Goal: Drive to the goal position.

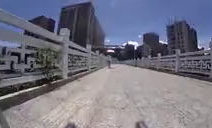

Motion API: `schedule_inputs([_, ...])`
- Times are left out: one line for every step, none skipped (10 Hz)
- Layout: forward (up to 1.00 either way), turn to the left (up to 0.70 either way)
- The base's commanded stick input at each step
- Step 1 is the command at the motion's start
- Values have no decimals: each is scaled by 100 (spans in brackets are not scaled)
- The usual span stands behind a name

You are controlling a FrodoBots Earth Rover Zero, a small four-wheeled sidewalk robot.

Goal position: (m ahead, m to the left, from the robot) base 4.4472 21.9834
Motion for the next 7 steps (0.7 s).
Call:
schedule_inputs([70,0])
schedule_inputs([70,0])
schedule_inputs([70,0])
schedule_inputs([70,0])
schedule_inputs([70,0])
schedule_inputs([70,0])
schedule_inputs([70,0])
